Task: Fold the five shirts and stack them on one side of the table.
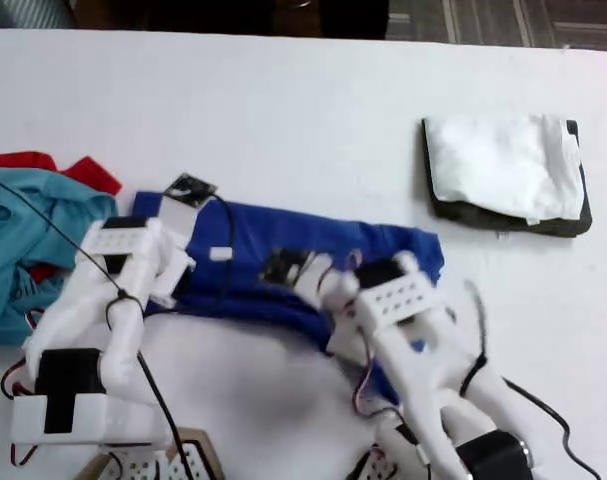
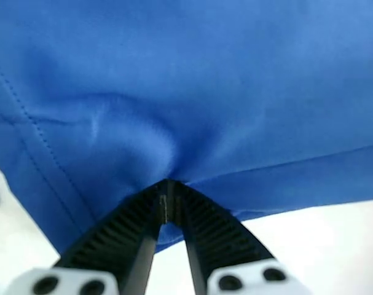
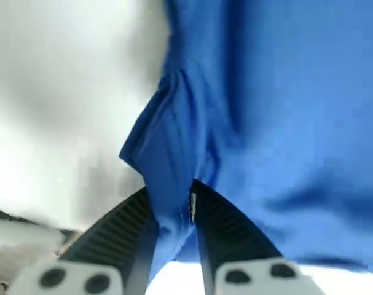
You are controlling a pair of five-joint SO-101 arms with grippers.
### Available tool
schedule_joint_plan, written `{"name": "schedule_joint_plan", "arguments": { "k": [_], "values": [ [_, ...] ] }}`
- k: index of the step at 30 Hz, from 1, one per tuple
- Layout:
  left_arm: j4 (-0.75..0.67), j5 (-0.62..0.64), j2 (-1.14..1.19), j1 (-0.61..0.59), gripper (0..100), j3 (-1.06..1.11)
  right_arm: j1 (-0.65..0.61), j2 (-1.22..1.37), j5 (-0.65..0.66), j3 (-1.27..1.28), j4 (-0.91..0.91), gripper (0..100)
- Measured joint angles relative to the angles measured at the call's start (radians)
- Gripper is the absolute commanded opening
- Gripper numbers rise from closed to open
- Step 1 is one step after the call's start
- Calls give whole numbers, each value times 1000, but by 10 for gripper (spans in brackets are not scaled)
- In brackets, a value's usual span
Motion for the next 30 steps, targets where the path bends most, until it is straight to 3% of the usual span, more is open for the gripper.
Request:
{"name": "schedule_joint_plan", "arguments": {
  "k": [4,9,20,23,30],
  "values": [
    [0,0,0,0,26,0,69,8,83,-175,57,20],
    [0,0,0,0,26,0,86,48,124,-219,25,20],
    [0,0,0,0,26,0,123,273,120,-224,-322,22],
    [0,0,0,0,26,0,123,285,14,-224,-396,65],
    [0,2,0,0,26,0,181,278,-334,-224,-468,303]
  ]
}}
